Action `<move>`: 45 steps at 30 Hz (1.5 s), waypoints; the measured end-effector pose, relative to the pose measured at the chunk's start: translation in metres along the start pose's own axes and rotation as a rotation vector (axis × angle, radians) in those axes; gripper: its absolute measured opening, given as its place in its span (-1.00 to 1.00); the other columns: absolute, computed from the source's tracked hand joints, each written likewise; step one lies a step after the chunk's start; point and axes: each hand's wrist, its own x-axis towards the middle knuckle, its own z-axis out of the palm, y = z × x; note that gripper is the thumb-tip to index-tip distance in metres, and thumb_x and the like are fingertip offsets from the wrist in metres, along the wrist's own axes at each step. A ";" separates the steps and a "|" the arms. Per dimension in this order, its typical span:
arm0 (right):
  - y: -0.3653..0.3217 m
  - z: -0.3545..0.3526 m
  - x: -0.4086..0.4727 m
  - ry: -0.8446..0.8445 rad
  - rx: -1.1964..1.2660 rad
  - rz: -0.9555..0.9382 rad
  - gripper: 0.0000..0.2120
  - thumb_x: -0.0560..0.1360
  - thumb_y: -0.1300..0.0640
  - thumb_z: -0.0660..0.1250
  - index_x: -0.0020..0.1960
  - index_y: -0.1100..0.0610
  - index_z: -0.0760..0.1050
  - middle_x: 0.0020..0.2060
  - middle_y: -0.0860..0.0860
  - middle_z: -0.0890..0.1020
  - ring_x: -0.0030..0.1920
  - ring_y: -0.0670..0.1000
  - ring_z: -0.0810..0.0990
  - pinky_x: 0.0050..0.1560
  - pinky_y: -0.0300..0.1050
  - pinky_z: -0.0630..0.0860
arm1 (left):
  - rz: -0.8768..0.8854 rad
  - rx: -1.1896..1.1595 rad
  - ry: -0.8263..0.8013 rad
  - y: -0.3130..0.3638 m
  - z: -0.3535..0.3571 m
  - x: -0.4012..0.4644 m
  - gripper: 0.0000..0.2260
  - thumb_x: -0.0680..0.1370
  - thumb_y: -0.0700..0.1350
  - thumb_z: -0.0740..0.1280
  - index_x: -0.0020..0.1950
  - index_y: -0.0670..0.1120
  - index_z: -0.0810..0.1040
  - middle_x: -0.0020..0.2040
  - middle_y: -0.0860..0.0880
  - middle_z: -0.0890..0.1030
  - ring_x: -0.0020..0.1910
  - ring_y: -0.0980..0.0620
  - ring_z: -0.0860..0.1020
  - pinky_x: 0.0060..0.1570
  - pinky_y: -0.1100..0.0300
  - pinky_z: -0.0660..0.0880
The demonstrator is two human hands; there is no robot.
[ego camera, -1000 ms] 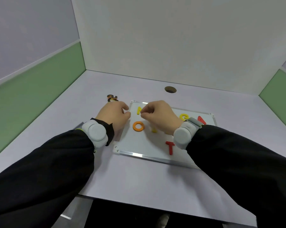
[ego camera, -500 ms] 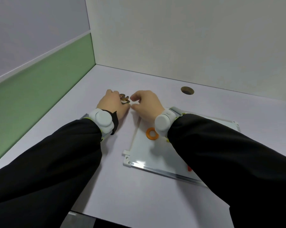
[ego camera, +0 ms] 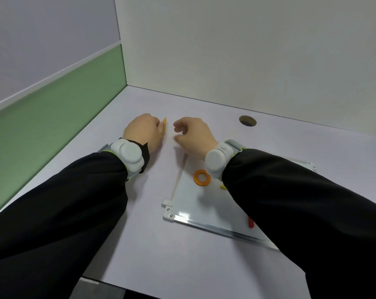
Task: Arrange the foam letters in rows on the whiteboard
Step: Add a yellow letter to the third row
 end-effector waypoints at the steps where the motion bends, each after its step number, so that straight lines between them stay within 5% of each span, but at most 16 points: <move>1: -0.001 -0.003 -0.001 0.008 0.022 0.004 -0.66 0.41 0.22 0.34 0.17 0.05 0.58 0.04 -0.06 0.68 0.12 0.01 0.61 0.23 0.03 0.50 | 0.002 -0.018 0.001 0.000 -0.004 0.000 -0.63 0.64 -0.03 0.12 -0.33 -0.14 0.41 -0.32 -0.07 0.38 -0.23 -0.18 0.43 -0.28 0.09 0.29; 4: -0.005 -0.012 -0.009 0.030 0.095 0.004 -0.71 0.45 0.20 0.37 0.17 0.10 0.59 0.03 -0.01 0.68 0.09 0.00 0.62 0.17 -0.06 0.54 | -0.004 -0.140 -0.017 0.004 -0.015 -0.004 -0.65 0.62 -0.05 0.16 -0.33 -0.15 0.45 -0.37 -0.09 0.46 -0.26 -0.17 0.44 -0.30 0.08 0.30; 6: -0.009 -0.019 -0.016 0.026 0.146 0.022 -0.74 0.48 0.16 0.38 0.16 0.14 0.60 0.02 0.02 0.67 0.03 0.00 0.62 -0.06 -0.12 0.57 | -0.026 -0.287 -0.018 0.006 -0.020 -0.008 -0.66 0.61 -0.05 0.18 -0.27 -0.19 0.54 -0.30 -0.12 0.59 -0.26 -0.15 0.54 -0.27 0.07 0.44; 9: -0.015 -0.025 -0.025 0.002 0.232 0.078 -0.82 0.49 0.11 0.38 0.03 0.16 0.64 -0.07 0.03 0.71 -0.15 -0.03 0.61 -0.37 -0.21 0.41 | -0.072 -0.531 -0.030 0.012 -0.026 -0.019 -0.70 0.60 -0.07 0.21 -0.17 -0.20 0.62 -0.26 -0.06 0.68 -0.41 0.14 0.61 -0.37 0.32 0.45; 18: -0.018 -0.049 -0.046 0.052 0.634 0.239 -0.83 0.52 0.18 0.41 0.06 0.25 0.62 -0.21 0.07 0.68 -0.26 -0.06 0.61 -0.31 -0.28 0.46 | -0.074 -0.966 -0.095 0.033 -0.047 -0.054 -0.82 0.57 -0.14 0.33 -0.08 -0.25 0.62 -0.19 -0.14 0.71 -0.30 0.00 0.65 -0.34 0.20 0.48; 22: -0.013 -0.069 -0.062 0.093 0.660 0.201 -0.93 0.50 0.24 0.40 -0.05 0.23 0.64 -0.25 0.07 0.64 -0.30 -0.06 0.54 -0.41 -0.34 0.44 | 0.039 -0.802 -0.199 0.044 -0.052 -0.068 -0.87 0.54 -0.09 0.41 -0.06 -0.16 0.61 -0.19 -0.05 0.71 -0.29 0.07 0.65 -0.33 0.23 0.47; 26: -0.001 -0.086 -0.079 0.074 0.539 0.167 -0.90 0.51 0.18 0.41 -0.01 0.19 0.65 -0.18 0.06 0.68 -0.25 -0.07 0.58 -0.22 -0.25 0.52 | 0.135 -0.670 -0.113 0.057 -0.048 -0.082 -0.79 0.50 -0.09 0.46 0.10 -0.05 0.56 -0.15 0.00 0.68 -0.27 0.07 0.67 -0.16 0.15 0.56; 33: 0.021 -0.112 -0.110 0.049 0.385 0.117 -0.85 0.43 0.15 0.47 -0.01 0.10 0.69 -0.15 0.04 0.69 -0.23 -0.09 0.60 -0.19 -0.17 0.52 | 0.144 -0.780 -0.077 0.089 -0.034 -0.105 -0.84 0.47 -0.16 0.49 0.01 -0.10 0.61 -0.22 -0.05 0.70 -0.27 0.05 0.68 -0.21 0.23 0.53; 37: 0.032 -0.127 -0.127 0.096 0.343 0.099 -0.88 0.45 0.19 0.46 -0.03 0.18 0.70 -0.19 0.03 0.65 -0.29 -0.12 0.56 -0.35 -0.38 0.46 | 0.187 -0.786 -0.116 0.108 -0.025 -0.119 -0.85 0.51 -0.20 0.44 0.07 -0.11 0.62 -0.16 -0.03 0.70 -0.23 0.09 0.69 -0.11 0.19 0.60; 45: 0.057 -0.144 -0.161 0.058 0.291 0.143 -0.88 0.46 0.23 0.45 0.00 0.19 0.69 -0.26 0.03 0.66 -0.27 -0.09 0.55 -0.36 -0.43 0.45 | 0.261 -0.742 -0.212 0.134 -0.008 -0.151 -0.66 0.55 -0.30 0.23 0.24 -0.04 0.61 -0.05 0.03 0.69 -0.09 0.16 0.65 -0.02 0.22 0.58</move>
